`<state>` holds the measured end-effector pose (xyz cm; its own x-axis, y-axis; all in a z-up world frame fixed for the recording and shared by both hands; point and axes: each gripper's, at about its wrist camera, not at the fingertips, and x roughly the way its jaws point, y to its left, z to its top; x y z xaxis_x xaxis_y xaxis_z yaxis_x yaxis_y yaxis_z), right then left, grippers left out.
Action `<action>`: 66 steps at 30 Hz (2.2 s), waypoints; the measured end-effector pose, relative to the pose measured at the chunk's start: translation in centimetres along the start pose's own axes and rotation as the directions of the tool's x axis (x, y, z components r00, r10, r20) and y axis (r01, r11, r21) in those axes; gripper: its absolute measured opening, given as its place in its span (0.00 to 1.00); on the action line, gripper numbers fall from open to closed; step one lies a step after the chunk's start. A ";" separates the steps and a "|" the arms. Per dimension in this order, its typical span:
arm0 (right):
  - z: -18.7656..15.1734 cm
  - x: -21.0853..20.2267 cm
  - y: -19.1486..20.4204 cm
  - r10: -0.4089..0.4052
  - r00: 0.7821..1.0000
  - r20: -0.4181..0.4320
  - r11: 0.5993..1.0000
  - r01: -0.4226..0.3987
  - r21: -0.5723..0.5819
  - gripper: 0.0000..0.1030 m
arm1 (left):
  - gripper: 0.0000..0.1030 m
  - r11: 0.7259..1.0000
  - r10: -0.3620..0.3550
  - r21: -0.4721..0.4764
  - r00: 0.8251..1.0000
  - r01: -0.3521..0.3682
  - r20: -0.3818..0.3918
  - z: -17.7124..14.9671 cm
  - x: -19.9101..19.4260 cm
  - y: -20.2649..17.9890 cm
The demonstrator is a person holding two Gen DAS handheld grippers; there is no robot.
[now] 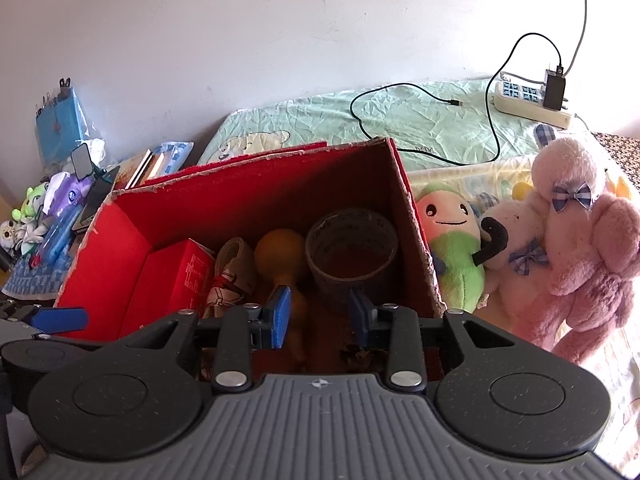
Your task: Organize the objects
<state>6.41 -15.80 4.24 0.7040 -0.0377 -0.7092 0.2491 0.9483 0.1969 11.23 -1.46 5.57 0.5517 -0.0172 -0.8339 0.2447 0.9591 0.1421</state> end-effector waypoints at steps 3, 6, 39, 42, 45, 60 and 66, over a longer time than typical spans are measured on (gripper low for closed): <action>0.1 0.1 -0.1 -0.006 1.000 -0.008 1.000 0.007 0.009 0.35 | 0.97 1.000 0.011 0.012 1.000 -0.011 0.005 0.1 0.0 -0.2; -0.2 0.2 -0.2 -0.018 1.000 -0.008 1.000 0.018 0.014 0.38 | 0.98 1.000 0.010 0.014 1.000 -0.010 -0.001 -0.1 0.3 -0.2; 0.7 1.2 0.4 -0.052 0.999 0.007 0.998 0.052 0.018 0.39 | 0.98 0.999 -0.036 0.023 0.999 0.036 -0.019 0.4 1.8 0.3; 0.5 1.4 0.5 -0.059 0.998 0.004 0.998 0.059 0.008 0.39 | 0.98 0.999 -0.036 0.017 0.999 0.036 -0.027 0.4 2.0 0.2; 0.7 1.6 0.5 -0.060 0.998 0.004 0.998 0.060 0.000 0.39 | 0.98 1.000 -0.026 0.015 0.999 0.026 -0.027 0.5 2.1 0.3; 1.1 2.1 0.4 -0.056 0.998 0.001 0.998 0.056 -0.005 0.39 | 0.98 1.000 -0.021 0.018 1.000 0.021 -0.023 0.9 2.4 0.3; 1.1 2.2 0.3 -0.063 0.998 0.004 0.998 0.063 -0.003 0.39 | 0.98 0.999 -0.028 0.022 0.999 0.029 -0.032 1.0 2.9 0.1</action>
<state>8.77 -15.98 3.47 0.6892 -0.0988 -0.7178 0.2911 0.9450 0.1494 13.66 -1.66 3.75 0.5192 -0.0352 -0.8540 0.2776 0.9519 0.1296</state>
